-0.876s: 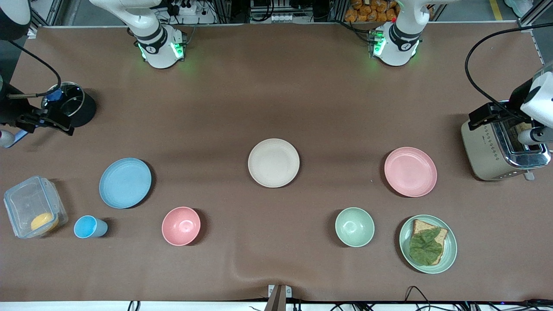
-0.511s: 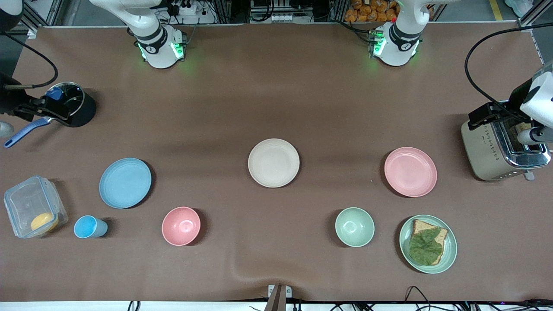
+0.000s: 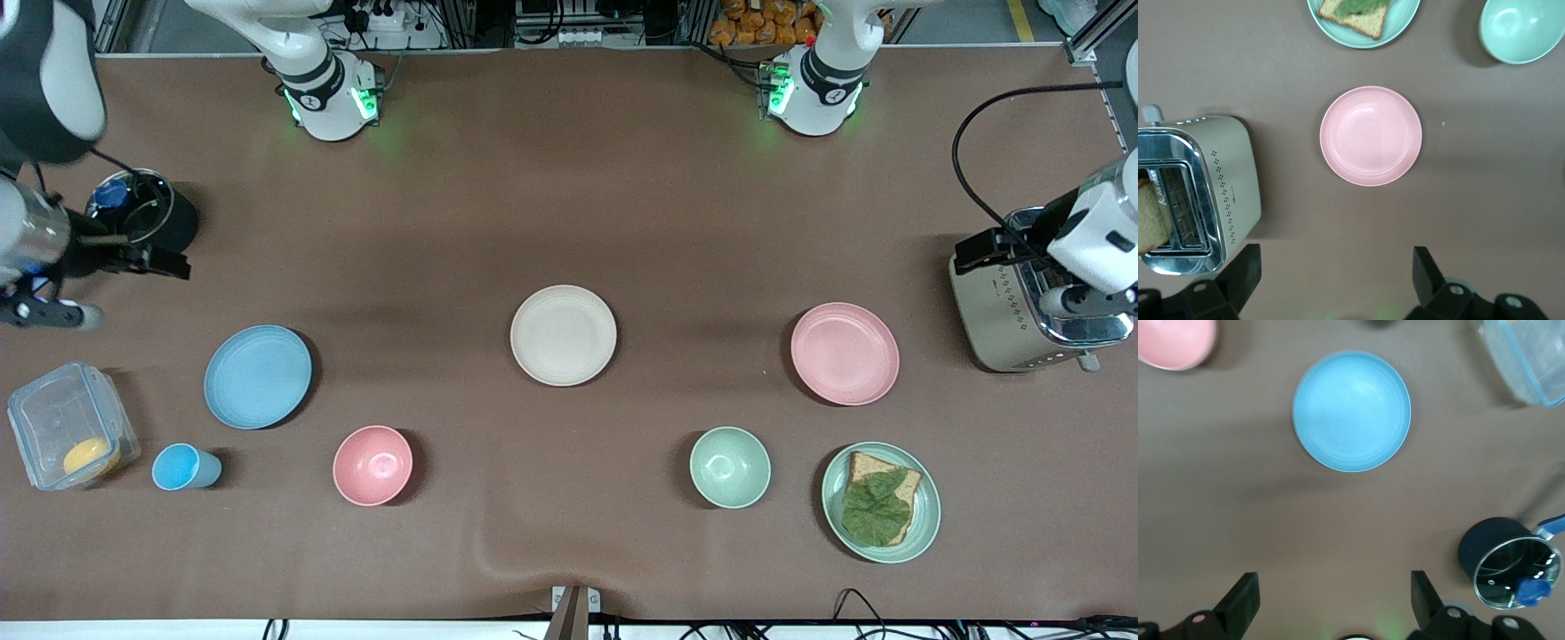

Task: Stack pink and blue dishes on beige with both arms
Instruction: 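Reach the right gripper to the blue plate while the left gripper reaches pink, then close the right gripper on the blue plate rim while the left grips pink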

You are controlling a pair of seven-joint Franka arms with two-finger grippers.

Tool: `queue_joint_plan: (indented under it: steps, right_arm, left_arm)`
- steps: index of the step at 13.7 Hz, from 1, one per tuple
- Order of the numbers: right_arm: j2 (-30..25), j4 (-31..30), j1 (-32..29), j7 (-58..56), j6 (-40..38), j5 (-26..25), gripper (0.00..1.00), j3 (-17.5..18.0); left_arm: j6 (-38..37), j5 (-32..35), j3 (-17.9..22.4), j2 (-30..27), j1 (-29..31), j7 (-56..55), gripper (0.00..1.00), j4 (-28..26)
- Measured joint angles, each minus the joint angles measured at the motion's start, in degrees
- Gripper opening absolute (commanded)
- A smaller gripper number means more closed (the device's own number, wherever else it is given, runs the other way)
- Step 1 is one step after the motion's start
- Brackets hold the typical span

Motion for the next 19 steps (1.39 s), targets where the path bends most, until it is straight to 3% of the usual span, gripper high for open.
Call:
queue_joint_plan:
  steps: [6, 11, 13, 17, 19]
  right_arm:
    - [11.38, -2.74, -8.60, -6.21, 9.61, 0.01, 1.00, -0.23]
    - [16.06, -2.77, -9.13, -7.35, 14.00, 0.02, 1.00, -0.03]
    - [17.90, -2.76, -9.13, -8.73, 15.84, 0.02, 1.00, -0.04]
    - [20.47, -2.72, -9.13, -9.68, 19.71, 0.02, 1.00, -0.04]
    - [21.56, -2.71, -9.13, -9.71, 21.59, 0.02, 1.00, -0.04]
  left_arm:
    - [12.22, 0.00, 0.14, 10.81, 1.72, -0.78, 1.00, -5.49]
    - [19.91, 0.00, 0.26, 19.04, 3.05, -5.29, 1.00, -7.16]
    - [23.31, 0.00, 0.35, 20.71, 4.31, -5.36, 1.00, -8.35]
    - [34.61, 0.01, 0.48, 21.35, 7.21, -5.36, 1.00, -15.88]
    - [36.13, 0.01, 0.47, 21.38, 7.67, -5.36, 1.00, -17.62]
